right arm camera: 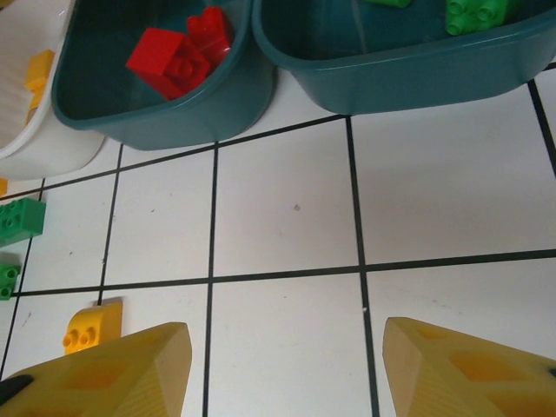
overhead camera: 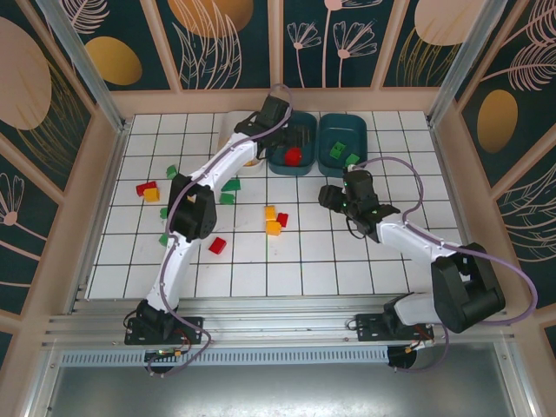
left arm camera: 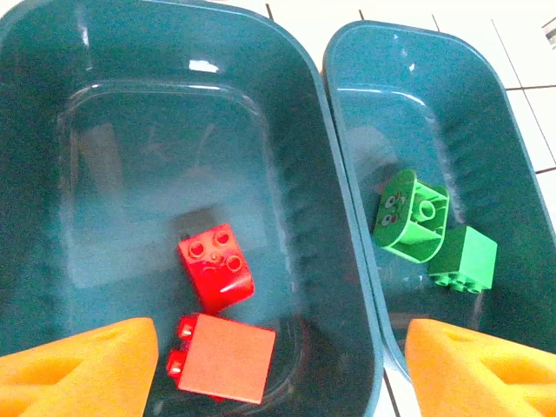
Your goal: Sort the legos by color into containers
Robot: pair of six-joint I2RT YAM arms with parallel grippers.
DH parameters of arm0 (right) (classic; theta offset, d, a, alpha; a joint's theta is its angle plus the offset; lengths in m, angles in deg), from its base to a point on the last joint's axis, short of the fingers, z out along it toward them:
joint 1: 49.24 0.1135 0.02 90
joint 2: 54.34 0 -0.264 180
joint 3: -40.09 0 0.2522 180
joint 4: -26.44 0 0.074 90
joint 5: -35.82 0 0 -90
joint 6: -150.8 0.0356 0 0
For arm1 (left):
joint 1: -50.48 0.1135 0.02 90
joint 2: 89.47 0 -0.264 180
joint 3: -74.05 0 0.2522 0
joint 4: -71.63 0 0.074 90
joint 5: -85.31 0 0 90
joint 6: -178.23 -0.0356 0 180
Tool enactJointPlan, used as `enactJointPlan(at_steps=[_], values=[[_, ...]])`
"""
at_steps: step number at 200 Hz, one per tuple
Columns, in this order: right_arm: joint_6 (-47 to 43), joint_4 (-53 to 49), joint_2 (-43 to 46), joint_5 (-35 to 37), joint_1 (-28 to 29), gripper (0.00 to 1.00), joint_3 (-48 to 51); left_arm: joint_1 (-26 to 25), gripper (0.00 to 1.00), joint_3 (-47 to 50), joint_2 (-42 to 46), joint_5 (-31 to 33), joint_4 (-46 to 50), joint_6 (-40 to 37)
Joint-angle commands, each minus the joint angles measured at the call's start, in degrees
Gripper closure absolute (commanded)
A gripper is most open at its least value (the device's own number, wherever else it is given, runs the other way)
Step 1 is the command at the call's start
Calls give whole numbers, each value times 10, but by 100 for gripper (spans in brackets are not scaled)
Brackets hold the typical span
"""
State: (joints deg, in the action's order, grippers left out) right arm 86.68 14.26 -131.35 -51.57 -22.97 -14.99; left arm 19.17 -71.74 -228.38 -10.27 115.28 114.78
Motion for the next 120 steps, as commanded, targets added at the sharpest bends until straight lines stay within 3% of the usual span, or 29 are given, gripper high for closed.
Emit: enactJointPlan(at_steps=[1,35,61,93,120], values=[[0,-19,15,33,20,39,-25,-4,24,47,95,3,7,-10],[11,-8,23,49,25,39,-4,-12,23,361,291,18,-87,31],[19,8,21,66,24,39,21,-64,20,547,395,61,-96,60],[32,25,18,86,16,38,43,-134,16,690,458,68,-141,125],[42,31,18,80,11,38,53,-171,13,710,442,74,-143,121]])
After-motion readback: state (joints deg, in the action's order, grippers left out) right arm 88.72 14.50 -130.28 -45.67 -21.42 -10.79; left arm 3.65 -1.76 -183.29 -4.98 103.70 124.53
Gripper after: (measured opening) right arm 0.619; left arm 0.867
